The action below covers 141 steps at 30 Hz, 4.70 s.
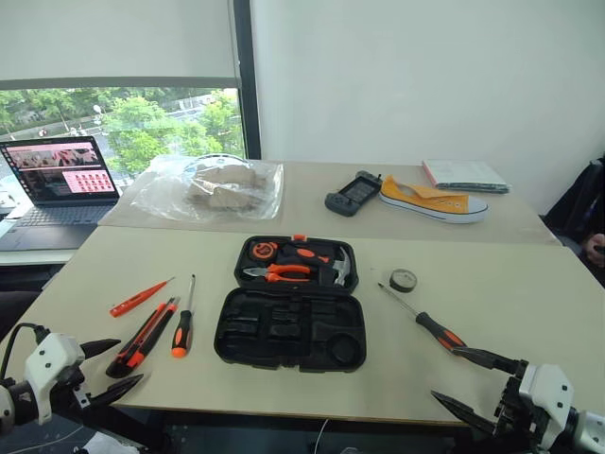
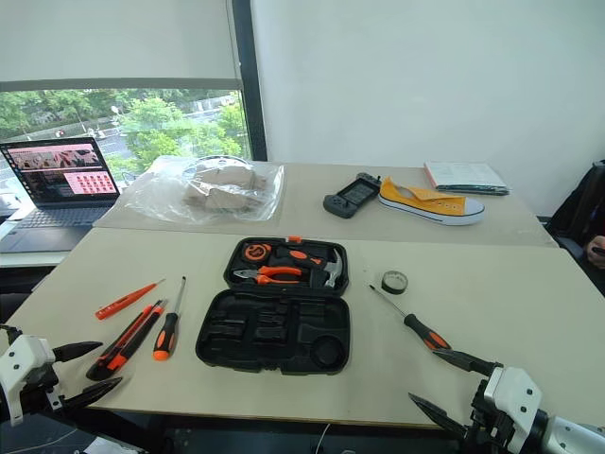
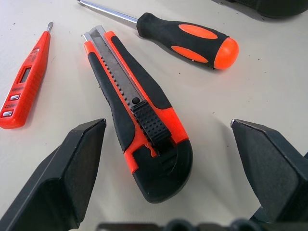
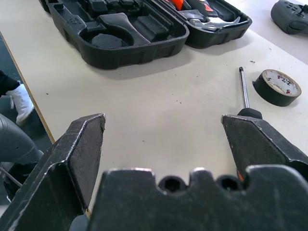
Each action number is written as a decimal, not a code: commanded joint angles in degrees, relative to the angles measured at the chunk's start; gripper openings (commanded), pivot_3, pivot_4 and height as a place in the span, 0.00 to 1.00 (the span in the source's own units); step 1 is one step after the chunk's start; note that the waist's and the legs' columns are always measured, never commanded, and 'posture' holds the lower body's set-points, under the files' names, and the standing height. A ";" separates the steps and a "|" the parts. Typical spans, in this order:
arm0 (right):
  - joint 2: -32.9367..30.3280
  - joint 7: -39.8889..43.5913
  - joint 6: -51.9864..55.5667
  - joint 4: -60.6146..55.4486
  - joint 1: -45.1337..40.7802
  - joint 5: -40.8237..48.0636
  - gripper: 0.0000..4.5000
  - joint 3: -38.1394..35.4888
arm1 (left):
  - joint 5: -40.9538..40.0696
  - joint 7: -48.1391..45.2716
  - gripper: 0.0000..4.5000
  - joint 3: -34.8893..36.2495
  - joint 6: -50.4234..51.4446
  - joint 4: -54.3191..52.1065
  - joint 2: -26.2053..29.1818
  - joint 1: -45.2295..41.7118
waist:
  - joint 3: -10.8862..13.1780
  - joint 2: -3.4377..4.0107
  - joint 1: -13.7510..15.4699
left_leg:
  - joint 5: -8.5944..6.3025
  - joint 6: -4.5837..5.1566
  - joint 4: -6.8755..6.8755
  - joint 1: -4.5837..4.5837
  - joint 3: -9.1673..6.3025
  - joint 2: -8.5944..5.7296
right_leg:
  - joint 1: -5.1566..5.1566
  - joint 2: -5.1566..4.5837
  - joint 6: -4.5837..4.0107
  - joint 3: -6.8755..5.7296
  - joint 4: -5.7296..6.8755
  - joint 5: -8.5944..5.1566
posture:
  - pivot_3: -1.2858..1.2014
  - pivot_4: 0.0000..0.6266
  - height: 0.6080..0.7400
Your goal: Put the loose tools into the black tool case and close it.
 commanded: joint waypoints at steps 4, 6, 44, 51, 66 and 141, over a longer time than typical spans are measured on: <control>5.98 -0.81 0.26 -5.77 -9.62 5.05 1.00 8.96 | -10.20 11.02 0.99 16.45 16.10 -5.72 -3.49 7.33 | 0.03 -0.37 -1.75 | 0.15 0.21 0.02 0.03 -0.02 0.26 | 0.03 0.05 -0.01 0.10 0.01 0.08 | 0.52 0.24 1.00; 7.38 -1.14 2.35 -8.18 -11.44 8.28 1.00 10.16 | -10.67 14.13 0.99 18.87 21.24 -7.96 -4.39 10.31 | 0.11 -0.24 -1.78 | 0.22 0.12 0.00 0.04 -0.13 0.39 | -0.02 0.08 -0.06 0.01 0.01 0.05 | 0.52 0.24 1.00; 6.48 -3.44 2.18 -11.99 -13.20 6.83 1.00 12.46 | -22.86 52.86 0.18 -2.20 78.46 -28.80 -9.81 -26.15 | 0.19 -0.18 0.48 | 0.25 -0.87 -0.05 0.36 -0.32 -0.01 | 0.32 0.25 -0.68 -0.07 0.37 0.20 | 0.52 0.24 1.00; 5.09 -3.91 2.12 -13.37 -10.11 7.62 1.00 9.97 | -18.38 17.26 0.18 -5.35 46.43 -24.74 -0.24 -26.98 | 0.21 -0.22 0.72 | 0.28 -0.96 -0.06 0.12 -0.34 0.02 | 0.04 0.23 -0.71 -0.17 0.38 0.20 | 0.52 0.24 1.00; 5.81 -7.85 1.85 -15.02 -4.60 6.18 1.00 7.14 | 24.86 -8.82 0.18 -49.26 -1.97 14.59 -5.62 -62.63 | 0.21 -0.24 0.61 | 0.68 -0.19 0.11 -0.08 -0.40 -0.09 | 0.12 0.51 -0.50 -0.09 0.28 0.17 | 0.52 0.24 1.00; 9.83 -13.57 2.60 -18.08 17.59 8.78 1.00 -6.73 | 1.97 -16.31 0.62 -23.47 0.18 12.54 -8.99 -45.85 | -0.20 0.42 0.79 | -0.01 0.97 1.46 -0.77 -1.39 -0.20 | 0.67 0.20 0.27 -0.55 0.14 0.06 | 0.52 0.24 1.00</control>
